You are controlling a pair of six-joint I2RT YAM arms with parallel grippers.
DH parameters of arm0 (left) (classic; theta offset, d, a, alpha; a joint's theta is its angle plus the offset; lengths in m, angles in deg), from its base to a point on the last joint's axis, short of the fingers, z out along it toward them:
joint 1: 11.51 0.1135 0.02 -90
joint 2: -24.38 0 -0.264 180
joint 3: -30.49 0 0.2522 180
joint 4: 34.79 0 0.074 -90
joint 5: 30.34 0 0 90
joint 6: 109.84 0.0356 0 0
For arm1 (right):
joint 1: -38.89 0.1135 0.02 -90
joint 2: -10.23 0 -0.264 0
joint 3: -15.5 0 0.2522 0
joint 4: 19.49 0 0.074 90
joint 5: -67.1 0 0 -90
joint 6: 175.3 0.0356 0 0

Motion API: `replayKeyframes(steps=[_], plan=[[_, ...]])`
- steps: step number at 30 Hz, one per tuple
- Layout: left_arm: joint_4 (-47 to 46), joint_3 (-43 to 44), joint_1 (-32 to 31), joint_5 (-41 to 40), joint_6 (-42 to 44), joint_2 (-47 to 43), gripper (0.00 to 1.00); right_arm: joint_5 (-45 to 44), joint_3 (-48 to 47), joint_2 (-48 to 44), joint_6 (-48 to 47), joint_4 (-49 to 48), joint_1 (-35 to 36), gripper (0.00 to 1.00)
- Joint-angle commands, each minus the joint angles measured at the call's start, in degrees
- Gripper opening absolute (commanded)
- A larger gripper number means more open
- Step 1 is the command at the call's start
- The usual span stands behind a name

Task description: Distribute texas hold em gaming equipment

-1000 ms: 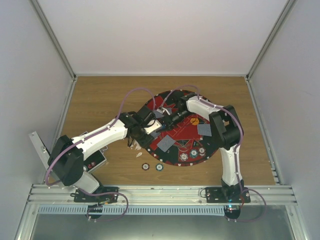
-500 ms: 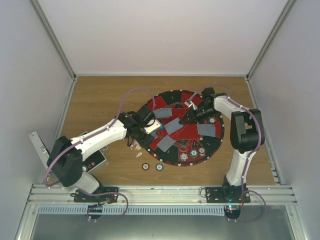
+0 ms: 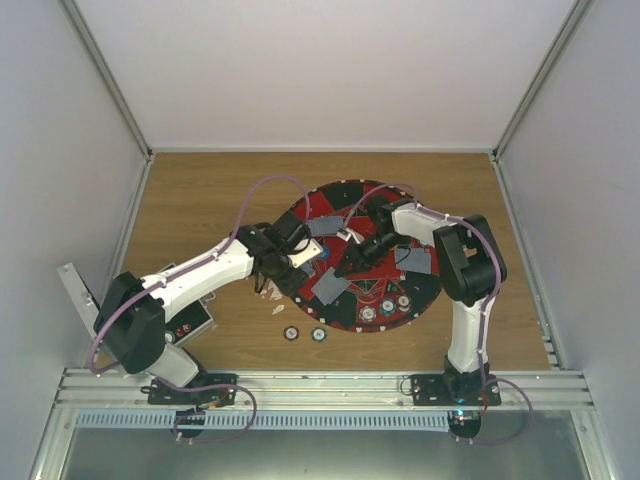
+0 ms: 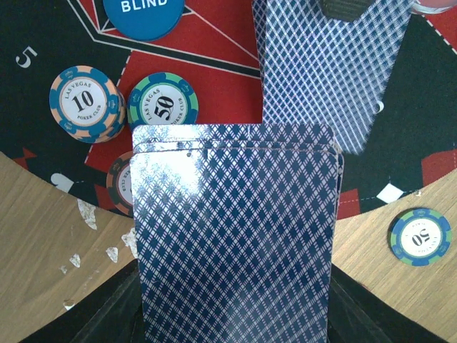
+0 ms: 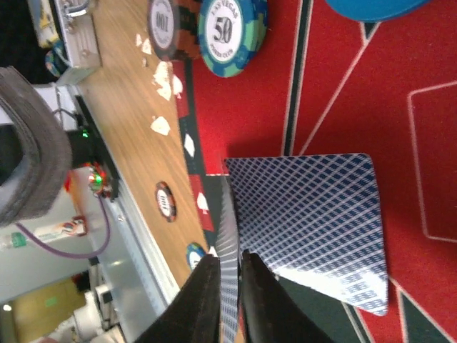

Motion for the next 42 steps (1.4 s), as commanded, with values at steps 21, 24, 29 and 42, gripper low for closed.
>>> replayKeyframes(steps=[21, 24, 29, 42], plan=[[-1.6, -0.21, -0.19, -0.18, 0.46, -1.55, 0.56, 9.52, -8.82, 0.46, 4.0, -3.29, 3.91, 0.85], [-1.6, -0.3, -0.19, -0.2, 0.5, -1.64, 0.56, 9.71, -10.74, 2.57, 2.57, -1.42, 5.84, 0.85], [-1.67, -0.3, -0.19, -0.03, 0.45, -1.6, 0.56, 9.68, -12.85, 4.86, 1.55, -0.03, 7.07, 0.83], [-1.86, -0.35, -0.19, 0.06, 0.45, -1.46, 0.56, 6.61, -16.67, 9.53, 0.15, 3.02, 9.08, 0.62]])
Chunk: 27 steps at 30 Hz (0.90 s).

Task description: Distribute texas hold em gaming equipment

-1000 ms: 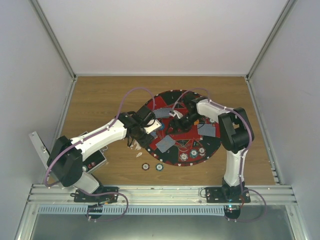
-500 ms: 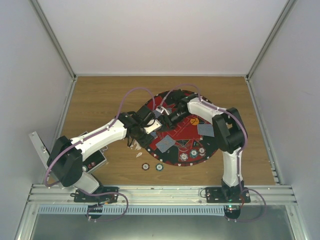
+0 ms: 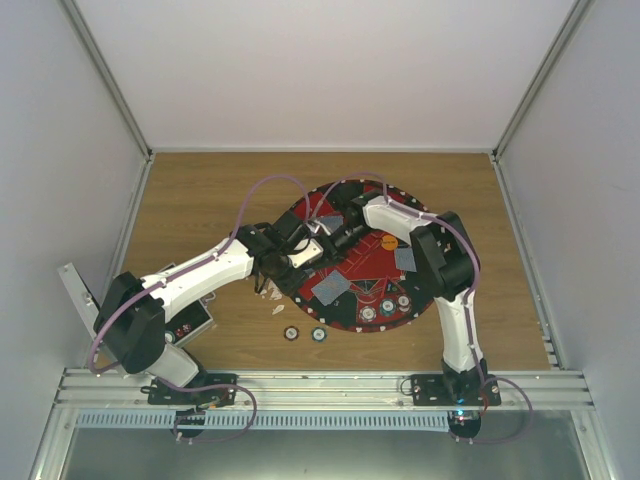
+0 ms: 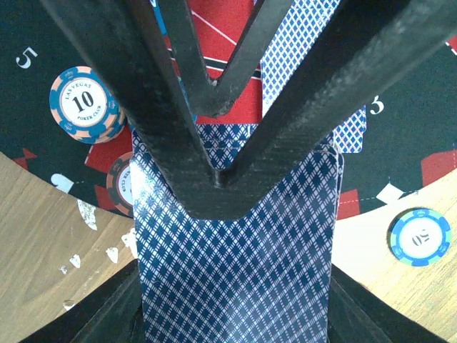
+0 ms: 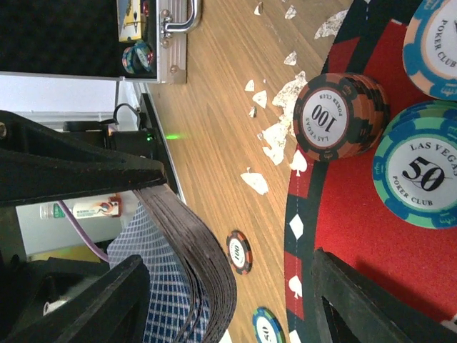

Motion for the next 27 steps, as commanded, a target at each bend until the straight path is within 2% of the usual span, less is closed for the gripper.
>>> replayKeyframes(steps=[1, 9, 15, 20, 24, 27], plan=[[-1.86, -0.31, -0.19, 0.07, 0.47, -1.41, 0.56, -1.74, -2.29, 1.78, -0.61, 1.85, 1.29, 0.61], [-1.71, -0.32, -0.19, -0.06, 0.45, -1.4, 0.56, -8.38, -0.94, -0.49, 0.4, 0.54, 1.02, 0.55], [-1.69, -0.44, -0.19, 0.01, 0.45, -1.48, 0.56, -8.12, -0.58, -2.68, 2.1, -0.11, -2.59, 0.53], [-1.74, -0.33, -0.19, 0.15, 0.48, -1.27, 0.56, -4.49, -1.21, -3.31, -0.46, 1.72, -3.25, 0.52], [-1.73, -0.31, -0.19, 0.14, 0.45, -1.22, 0.56, 2.1, -0.54, -3.93, -1.28, 1.96, -3.19, 0.44], [-1.8, -0.3, -0.19, 0.15, 0.5, -1.18, 0.56, 4.77, -0.15, -3.97, -2.41, 2.99, -2.77, 0.43]])
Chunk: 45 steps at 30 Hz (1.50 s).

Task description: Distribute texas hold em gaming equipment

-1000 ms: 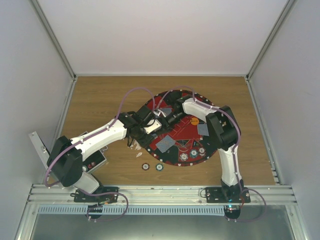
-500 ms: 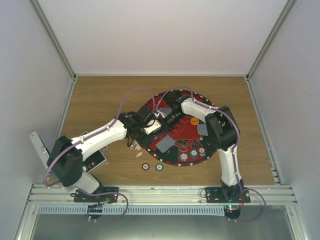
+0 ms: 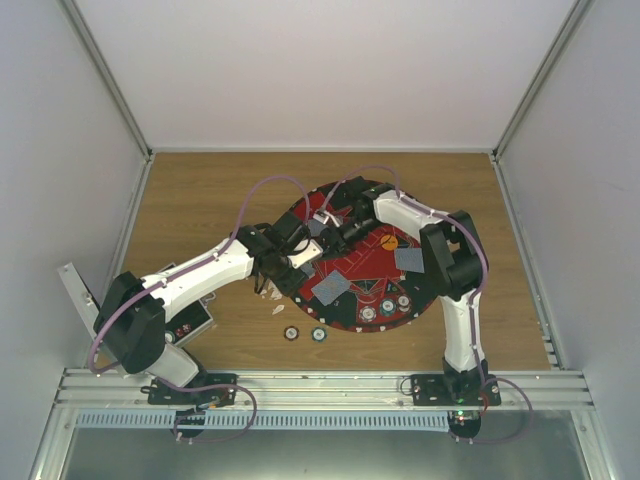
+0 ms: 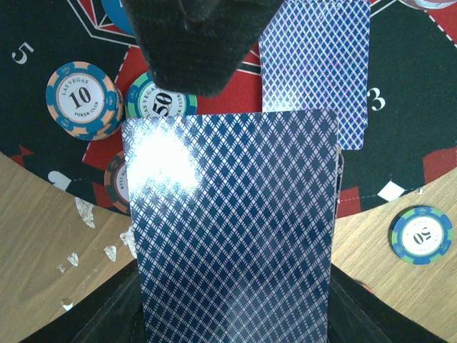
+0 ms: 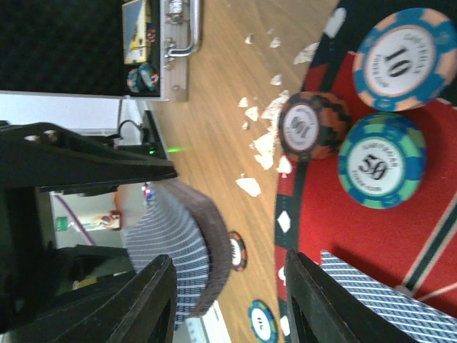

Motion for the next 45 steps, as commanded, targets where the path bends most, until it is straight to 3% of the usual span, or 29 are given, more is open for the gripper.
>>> replayKeyframes(steps=[1, 6, 18, 26, 33, 45], plan=[[-1.77, 0.05, -0.19, 0.23, 0.44, -1.14, 0.56, 5.14, 0.48, -2.23, -2.38, 2.38, 0.99, 0.43], [-1.78, 0.05, -0.19, 0.41, 0.52, -1.2, 0.56, 0.77, 0.39, 0.16, -2.59, 3.3, 2.76, 0.41], [-1.95, 0.04, -0.19, 0.43, 0.55, -1.31, 0.56, 0.17, -1.89, 2.56, -3.39, 4.87, 4.64, 0.36], [-1.82, -0.04, -0.19, 0.5, 0.53, -1.57, 0.56, -5.91, -1.06, 1.87, -2.91, 5.07, 4.79, 0.27], [-1.82, -0.24, -0.19, 0.44, 0.52, -1.83, 0.56, -7.14, -0.65, 0.76, -2.63, 5.06, 3.44, 0.26], [-1.86, -0.32, -0.19, 0.37, 0.52, -1.75, 0.56, -3.42, -0.65, -0.98, -3.33, 5.06, 2.78, 0.05]])
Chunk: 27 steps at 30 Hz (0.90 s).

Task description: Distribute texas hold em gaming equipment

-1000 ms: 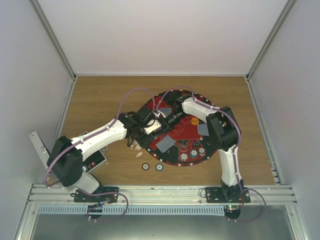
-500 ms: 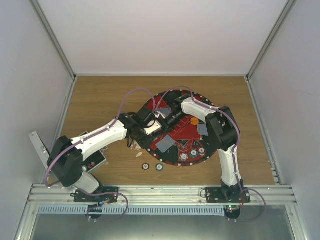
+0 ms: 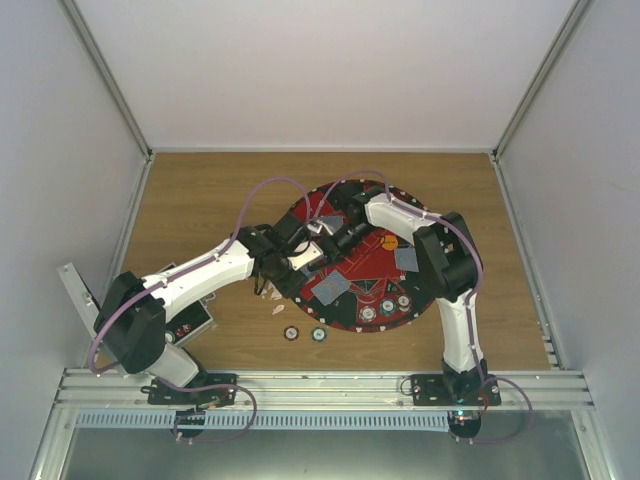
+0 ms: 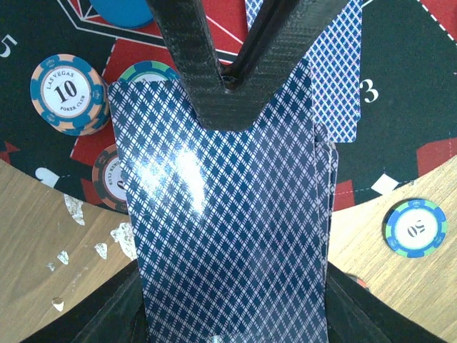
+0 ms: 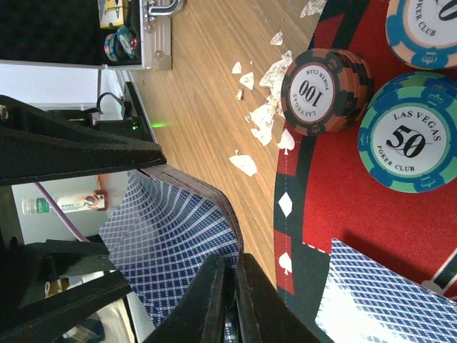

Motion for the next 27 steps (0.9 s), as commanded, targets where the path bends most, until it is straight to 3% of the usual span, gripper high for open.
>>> replayKeyframes(steps=[1, 8, 15, 20, 27], plan=[[-2.28, -0.02, -0.19, -0.24, 0.49, -1.77, 0.56, -1.26, 0.05, -2.06, -0.75, 1.06, -0.45, 0.04], [-2.28, -0.08, -0.19, -0.34, 0.44, -1.84, 0.56, -3.38, 1.33, -4.18, 0.09, 0.46, -2.48, 0.01], [-2.19, -0.2, -0.19, -0.7, 0.39, -1.93, 0.56, -11.34, 4.82, -9.32, 4.6, -2.21, -8.03, 0.01], [-2.28, -0.2, -0.19, -0.61, 0.35, -2.01, 0.56, -25.05, 6.08, -14.03, 6.24, -5.41, -11.63, 0.01], [-2.3, -0.28, -0.19, -0.62, 0.35, -2.11, 0.56, -46.97, 12.64, -23.46, 2.81, -18.53, -7.78, 0.01]])
